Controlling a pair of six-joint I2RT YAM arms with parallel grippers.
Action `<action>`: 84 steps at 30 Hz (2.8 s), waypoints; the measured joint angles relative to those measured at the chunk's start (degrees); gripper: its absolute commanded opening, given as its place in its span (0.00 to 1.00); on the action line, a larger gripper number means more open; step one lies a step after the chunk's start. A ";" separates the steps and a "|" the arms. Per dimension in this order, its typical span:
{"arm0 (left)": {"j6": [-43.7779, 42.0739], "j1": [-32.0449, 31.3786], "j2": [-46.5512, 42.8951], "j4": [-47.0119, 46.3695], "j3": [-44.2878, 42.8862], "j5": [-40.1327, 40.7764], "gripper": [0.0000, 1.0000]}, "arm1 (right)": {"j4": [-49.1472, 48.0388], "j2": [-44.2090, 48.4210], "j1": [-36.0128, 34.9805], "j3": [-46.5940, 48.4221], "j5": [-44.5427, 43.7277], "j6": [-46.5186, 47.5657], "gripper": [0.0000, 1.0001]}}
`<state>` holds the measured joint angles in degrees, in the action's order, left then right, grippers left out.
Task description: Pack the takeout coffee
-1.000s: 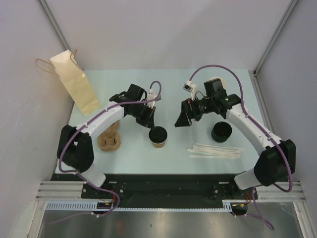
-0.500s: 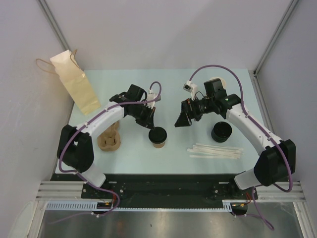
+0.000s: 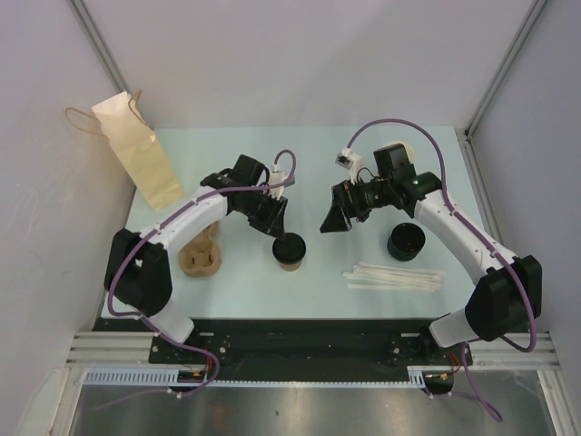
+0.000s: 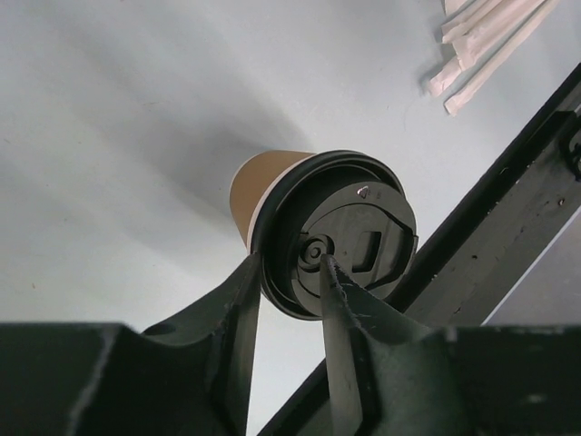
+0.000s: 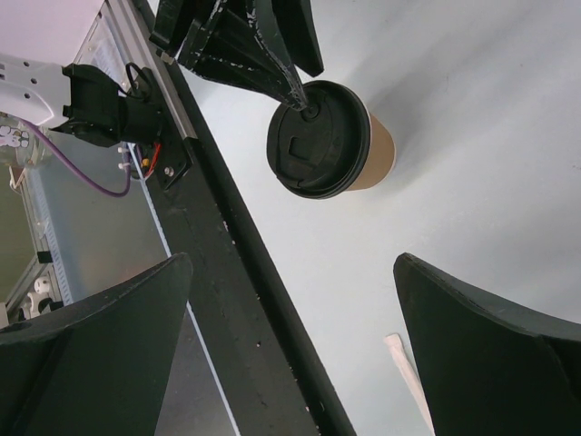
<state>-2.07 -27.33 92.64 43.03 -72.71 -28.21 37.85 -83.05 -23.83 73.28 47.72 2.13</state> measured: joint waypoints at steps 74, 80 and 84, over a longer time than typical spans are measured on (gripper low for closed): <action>24.00 9.20 -7.65 -28.41 23.47 -21.42 0.00 | -17.11 -22.43 -8.31 -0.28 6.54 -23.47 0.29; 23.91 9.14 -7.56 -28.09 23.41 -20.87 0.00 | -17.11 -22.82 -8.31 -0.26 6.51 -23.10 0.28; 23.89 9.09 -7.52 -27.76 23.28 -20.46 0.00 | -17.09 -22.95 -8.28 -0.17 6.49 -23.06 0.27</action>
<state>21.82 -18.24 85.12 15.27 -49.43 -48.66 20.75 -106.00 -32.12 73.10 54.22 -20.93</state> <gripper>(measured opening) 0.005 0.278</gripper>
